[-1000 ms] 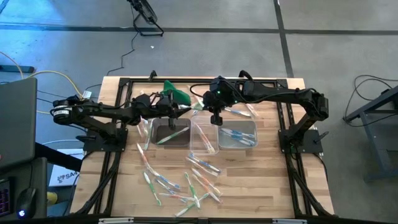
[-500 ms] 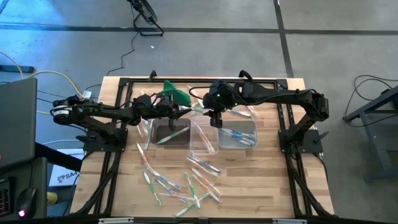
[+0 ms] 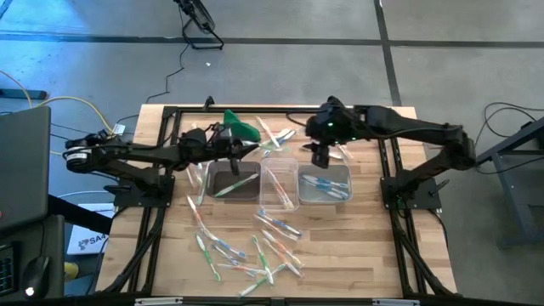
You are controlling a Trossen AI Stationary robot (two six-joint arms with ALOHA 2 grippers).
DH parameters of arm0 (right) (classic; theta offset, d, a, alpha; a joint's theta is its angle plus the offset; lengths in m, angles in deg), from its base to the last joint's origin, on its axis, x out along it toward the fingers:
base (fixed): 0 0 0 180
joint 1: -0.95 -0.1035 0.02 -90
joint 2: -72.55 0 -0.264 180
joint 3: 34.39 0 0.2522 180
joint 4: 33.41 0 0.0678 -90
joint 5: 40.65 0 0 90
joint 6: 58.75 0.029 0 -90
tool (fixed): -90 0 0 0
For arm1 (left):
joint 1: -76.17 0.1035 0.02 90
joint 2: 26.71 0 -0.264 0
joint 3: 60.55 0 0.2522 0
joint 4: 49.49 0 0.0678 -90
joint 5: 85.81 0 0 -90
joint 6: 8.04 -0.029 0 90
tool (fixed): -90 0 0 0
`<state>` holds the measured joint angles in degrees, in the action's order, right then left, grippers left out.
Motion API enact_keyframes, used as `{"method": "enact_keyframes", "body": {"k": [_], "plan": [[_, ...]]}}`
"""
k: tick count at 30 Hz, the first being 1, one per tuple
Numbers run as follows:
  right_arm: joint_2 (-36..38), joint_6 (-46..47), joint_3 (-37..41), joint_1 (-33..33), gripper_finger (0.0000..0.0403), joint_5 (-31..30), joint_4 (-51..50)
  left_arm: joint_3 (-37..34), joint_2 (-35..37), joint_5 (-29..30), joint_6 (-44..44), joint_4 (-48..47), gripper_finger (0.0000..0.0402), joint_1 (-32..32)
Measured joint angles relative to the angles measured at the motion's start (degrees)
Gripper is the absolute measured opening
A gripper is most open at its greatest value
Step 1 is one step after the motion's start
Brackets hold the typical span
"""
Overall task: Pick & Place Toothbrushes
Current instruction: Put the green toothbrush into the black bin
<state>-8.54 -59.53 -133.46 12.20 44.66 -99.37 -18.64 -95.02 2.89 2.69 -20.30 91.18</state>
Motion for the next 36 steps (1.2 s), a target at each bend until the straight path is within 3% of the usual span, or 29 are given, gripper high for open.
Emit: {"method": "enact_keyframes", "body": {"k": [8,17,27,36], "plan": [[5.2,5.0,0.0,0.2,0.0174,-0.1,-8.8,0.0,14.2,0.0,1.3,-16.8,0.0049,0.0],[6.8,5.7,0.0,0.1,0.0174,0.1,-14.5,0.0,28.5,0.0,15.4,-41.9,0.0049,0.0],[6.8,5.7,0.0,0.1,0.0174,0.1,-14.4,0.0,28.5,-2.9,29.5,-55.7,0.0049,0.0],[6.8,5.6,0.1,0.1,0.0174,0.1,-14.4,0.0,24.8,-3.3,33.4,-58.1,0.0049,0.0]]}}
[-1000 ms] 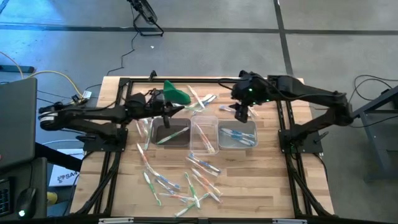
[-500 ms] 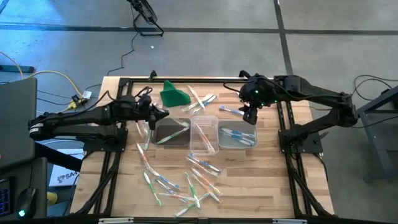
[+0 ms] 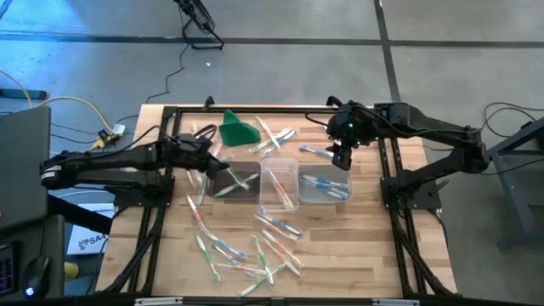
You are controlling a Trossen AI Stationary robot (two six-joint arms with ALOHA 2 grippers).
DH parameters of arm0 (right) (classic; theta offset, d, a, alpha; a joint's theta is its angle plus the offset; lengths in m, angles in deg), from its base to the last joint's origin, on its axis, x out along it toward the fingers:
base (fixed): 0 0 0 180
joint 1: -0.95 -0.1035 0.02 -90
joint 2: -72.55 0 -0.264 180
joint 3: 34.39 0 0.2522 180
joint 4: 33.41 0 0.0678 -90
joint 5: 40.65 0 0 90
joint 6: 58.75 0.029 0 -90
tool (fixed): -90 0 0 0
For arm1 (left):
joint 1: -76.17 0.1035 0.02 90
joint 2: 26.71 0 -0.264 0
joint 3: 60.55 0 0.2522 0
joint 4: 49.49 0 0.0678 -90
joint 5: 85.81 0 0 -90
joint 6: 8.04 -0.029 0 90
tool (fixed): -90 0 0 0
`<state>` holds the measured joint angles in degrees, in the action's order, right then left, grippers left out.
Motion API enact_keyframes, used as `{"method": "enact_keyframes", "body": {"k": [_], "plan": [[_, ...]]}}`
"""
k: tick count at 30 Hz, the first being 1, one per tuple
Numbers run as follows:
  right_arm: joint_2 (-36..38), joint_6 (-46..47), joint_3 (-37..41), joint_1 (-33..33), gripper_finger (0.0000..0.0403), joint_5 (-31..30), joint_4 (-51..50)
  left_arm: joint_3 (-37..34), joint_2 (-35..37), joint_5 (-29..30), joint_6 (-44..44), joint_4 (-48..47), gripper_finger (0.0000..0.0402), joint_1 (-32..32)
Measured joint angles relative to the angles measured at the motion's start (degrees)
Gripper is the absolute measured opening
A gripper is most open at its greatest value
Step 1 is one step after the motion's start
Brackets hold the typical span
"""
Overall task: Pick & Place Toothbrushes
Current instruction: Put the green toothbrush into the black bin
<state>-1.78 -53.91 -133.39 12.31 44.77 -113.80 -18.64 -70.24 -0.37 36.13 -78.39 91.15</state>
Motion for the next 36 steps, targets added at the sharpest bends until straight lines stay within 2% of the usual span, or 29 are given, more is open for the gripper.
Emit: {"method": "enact_keyframes", "body": {"k": [13,16,21,27,33,36], "plan": [[0.0,-0.1,0.0,0.0,0.0174,0.0,0.0,0.0,-6.8,-1.1,1.3,1.8,0.0050,0.0],[0.0,-0.1,0.0,0.0,0.0174,0.0,0.0,0.0,-7.4,-1.1,0.6,1.6,0.0075,0.0],[0.0,-0.1,0.0,0.0,0.0174,0.0,0.0,0.0,-8.8,-1.1,-2.7,1.1,0.0153,0.0],[0.0,-0.1,0.0,0.0,0.0174,0.0,0.0,0.0,-8.8,0.7,-14.0,1.7,0.0224,0.0],[0.0,0.1,0.0,0.0,0.0174,0.0,0.0,0.0,-8.7,1.0,-29.8,1.6,0.0238,0.0],[0.0,0.1,0.0,0.0,0.0174,0.1,0.0,0.0,-8.7,3.4,-35.0,1.6,0.0238,0.0]]}}
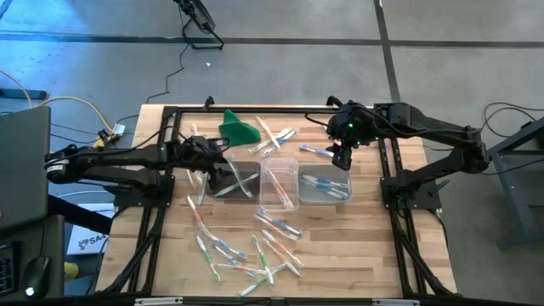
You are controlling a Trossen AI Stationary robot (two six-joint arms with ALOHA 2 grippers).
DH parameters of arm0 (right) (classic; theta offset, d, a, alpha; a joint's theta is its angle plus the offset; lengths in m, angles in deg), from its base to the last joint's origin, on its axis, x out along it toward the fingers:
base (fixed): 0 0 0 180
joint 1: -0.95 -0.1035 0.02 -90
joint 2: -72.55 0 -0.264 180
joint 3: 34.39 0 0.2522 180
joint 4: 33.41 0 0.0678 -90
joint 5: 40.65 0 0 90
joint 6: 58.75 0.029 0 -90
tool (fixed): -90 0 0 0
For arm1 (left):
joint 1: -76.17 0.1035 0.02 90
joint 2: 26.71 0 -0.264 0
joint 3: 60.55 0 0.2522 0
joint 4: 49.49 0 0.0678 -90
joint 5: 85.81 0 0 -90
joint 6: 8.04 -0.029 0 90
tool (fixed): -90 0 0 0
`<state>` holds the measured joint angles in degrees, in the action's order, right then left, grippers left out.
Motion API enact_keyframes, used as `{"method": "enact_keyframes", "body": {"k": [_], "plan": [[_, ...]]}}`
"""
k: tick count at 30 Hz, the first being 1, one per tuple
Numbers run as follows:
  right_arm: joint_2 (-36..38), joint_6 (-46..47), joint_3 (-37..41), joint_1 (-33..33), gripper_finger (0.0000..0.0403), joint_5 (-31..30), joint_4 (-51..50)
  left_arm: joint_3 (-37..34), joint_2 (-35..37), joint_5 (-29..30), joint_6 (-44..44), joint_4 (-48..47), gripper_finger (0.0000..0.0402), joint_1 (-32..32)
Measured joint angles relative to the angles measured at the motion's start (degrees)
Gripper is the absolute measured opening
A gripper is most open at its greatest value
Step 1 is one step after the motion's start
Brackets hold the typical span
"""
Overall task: Pick & Place Toothbrushes
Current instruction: Put the green toothbrush into the black bin
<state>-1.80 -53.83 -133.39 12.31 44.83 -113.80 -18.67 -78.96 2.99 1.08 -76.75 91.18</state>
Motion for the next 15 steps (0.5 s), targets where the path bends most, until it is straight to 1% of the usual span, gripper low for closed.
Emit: {"method": "enact_keyframes", "body": {"k": [3,6,10,13,15], "plan": [[0.0,0.0,0.0,0.0,0.0174,0.0,0.0,0.0,0.0,2.8,-4.4,0.0,0.0239,0.0],[0.0,0.0,0.0,0.0,0.0174,0.0,0.0,0.0,0.0,4.2,-7.5,0.0,0.0239,0.0],[0.0,0.0,0.0,0.0,0.0174,0.0,0.4,0.3,0.0,5.3,-8.9,-0.5,0.0239,0.0],[0.0,0.0,0.0,0.0,0.0174,0.0,1.1,1.9,0.0,5.7,-9.2,-0.2,0.0239,0.0],[0.0,0.0,0.0,0.0,0.0174,0.0,1.8,3.3,0.0,7.9,-9.3,0.0,0.0239,0.0]]}}
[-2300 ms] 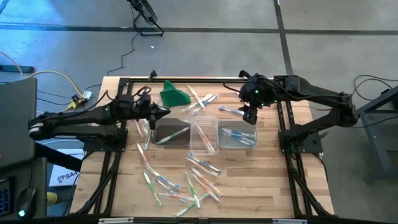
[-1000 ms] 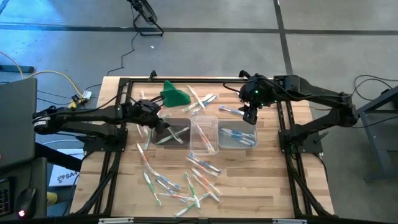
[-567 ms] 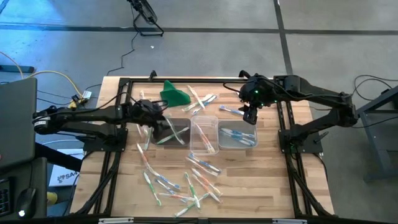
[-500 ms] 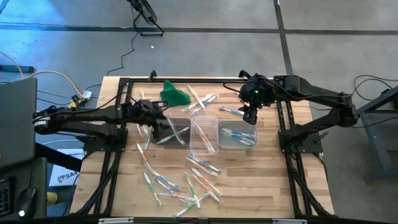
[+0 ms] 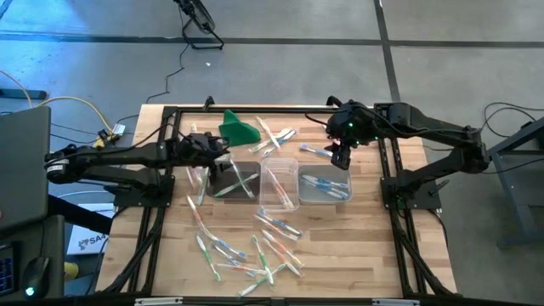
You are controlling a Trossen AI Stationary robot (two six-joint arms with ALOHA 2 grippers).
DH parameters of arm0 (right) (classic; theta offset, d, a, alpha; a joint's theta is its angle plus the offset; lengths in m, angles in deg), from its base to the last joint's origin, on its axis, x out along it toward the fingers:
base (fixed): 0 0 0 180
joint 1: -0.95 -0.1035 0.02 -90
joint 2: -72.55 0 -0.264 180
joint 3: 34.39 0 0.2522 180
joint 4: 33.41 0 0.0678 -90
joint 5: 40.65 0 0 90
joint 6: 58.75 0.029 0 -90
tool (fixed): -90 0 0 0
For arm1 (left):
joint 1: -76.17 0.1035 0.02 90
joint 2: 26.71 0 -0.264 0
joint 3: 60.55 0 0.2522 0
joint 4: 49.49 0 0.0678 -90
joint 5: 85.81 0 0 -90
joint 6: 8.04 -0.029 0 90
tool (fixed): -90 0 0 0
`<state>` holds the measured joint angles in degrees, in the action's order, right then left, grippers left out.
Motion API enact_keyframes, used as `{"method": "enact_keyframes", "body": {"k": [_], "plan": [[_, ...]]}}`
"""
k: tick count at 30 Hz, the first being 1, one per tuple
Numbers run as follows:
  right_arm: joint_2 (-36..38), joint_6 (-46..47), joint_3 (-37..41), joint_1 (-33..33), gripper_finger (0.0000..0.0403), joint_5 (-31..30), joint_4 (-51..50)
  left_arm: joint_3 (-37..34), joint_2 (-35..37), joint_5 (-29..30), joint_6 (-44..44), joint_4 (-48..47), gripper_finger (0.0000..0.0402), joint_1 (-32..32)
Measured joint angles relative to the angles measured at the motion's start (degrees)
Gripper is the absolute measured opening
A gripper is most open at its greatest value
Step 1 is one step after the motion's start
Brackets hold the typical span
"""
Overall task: Pick & Place Toothbrushes
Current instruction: Put the green toothbrush into the black bin
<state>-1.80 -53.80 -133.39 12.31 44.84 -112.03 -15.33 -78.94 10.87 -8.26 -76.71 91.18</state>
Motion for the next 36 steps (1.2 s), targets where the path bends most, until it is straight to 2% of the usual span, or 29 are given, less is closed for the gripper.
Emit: {"method": "enact_keyframes", "body": {"k": [4,6,17,22,30,36], "plan": [[0.0,0.0,0.0,0.0,0.0174,0.0,0.6,2.6,0.0,8.2,0.4,0.2,0.0236,0.0],[0.0,0.0,0.0,0.0,0.0174,0.0,0.6,3.1,-0.1,9.8,0.4,0.2,0.0225,0.0],[0.0,0.0,0.0,0.0,0.0174,0.0,0.8,3.1,-0.1,6.9,5.1,-0.4,0.0070,0.0],[0.0,0.0,0.0,0.0,0.0174,0.0,0.8,3.1,-0.1,5.7,7.8,-6.7,0.0008,0.0],[0.0,0.0,0.0,0.0,0.0174,0.0,0.8,3.1,-0.1,7.8,15.7,-17.5,0.0001,0.0],[0.0,0.0,0.0,0.0,0.0174,0.0,0.8,3.1,-0.1,4.4,17.6,-20.2,0.0000,0.0]]}}
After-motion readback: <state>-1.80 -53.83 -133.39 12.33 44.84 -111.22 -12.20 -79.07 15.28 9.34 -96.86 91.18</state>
